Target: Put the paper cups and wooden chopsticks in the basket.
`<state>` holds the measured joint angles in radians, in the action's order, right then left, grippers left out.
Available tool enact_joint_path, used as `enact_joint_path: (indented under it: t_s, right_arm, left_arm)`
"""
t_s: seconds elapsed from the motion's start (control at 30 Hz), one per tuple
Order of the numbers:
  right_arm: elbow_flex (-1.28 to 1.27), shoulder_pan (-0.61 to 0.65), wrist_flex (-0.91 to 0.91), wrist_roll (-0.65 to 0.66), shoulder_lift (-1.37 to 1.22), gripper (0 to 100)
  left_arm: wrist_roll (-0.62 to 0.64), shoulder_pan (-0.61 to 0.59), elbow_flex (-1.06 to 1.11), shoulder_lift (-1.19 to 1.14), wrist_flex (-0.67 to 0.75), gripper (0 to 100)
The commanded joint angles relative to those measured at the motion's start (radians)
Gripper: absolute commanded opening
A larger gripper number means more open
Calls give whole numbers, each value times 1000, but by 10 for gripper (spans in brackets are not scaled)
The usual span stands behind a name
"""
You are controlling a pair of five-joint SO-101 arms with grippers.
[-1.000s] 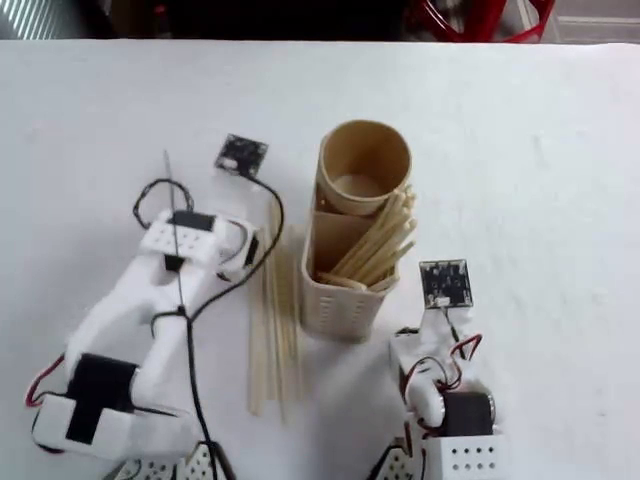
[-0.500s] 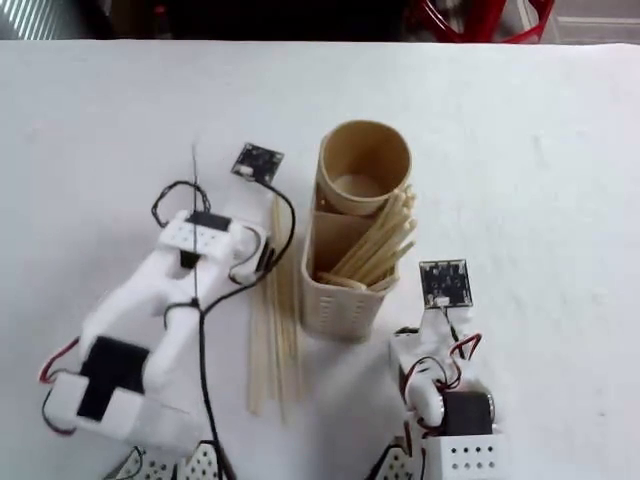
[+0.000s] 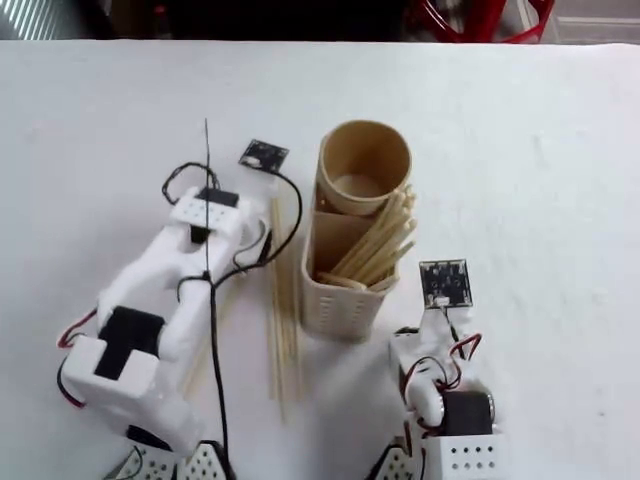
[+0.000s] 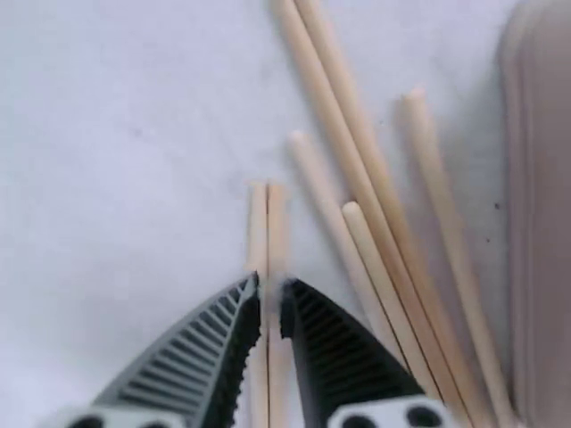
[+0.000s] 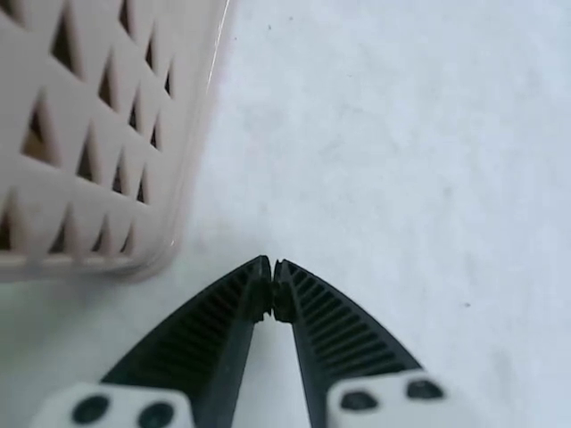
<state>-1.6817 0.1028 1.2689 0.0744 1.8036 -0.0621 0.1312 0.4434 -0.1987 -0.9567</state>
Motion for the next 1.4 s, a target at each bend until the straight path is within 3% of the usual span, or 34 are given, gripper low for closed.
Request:
enact_joint_path:
  t_s: [0.0,0.2,0.3,0.4,0.6,0.77,0.93,1.1,1.37]
  right_arm:
    - [-9,-8,4,2,2,19]
    - [-9,-8,4,2,2,19]
    - [-9,-7,4,2,2,19]
    - [-9,-7,4,2,2,19]
    - [-9,-7,4,2,2,19]
    - [-9,-7,4,2,2,19]
    - [-9,-7,4,2,2,19]
    - [-9,-8,4,2,2,19]
    - [-9,-8,4,2,2,19]
  left_arm:
    - [-6,-38,-46,4,40,34]
    - [-69,-114,-115,4,75,38]
    - [-83,-131,-123,18,-12,62]
    - [-84,-122,-86,113,-91,88]
    - [-121,-84,127,338,-5,121]
    - [-158,-85,129,320,-15,151]
    - [-198,-53,176,337,-127,155]
    - [-173,-44,256,334,-43,155]
    - [-167,-110,264,331,-34,155]
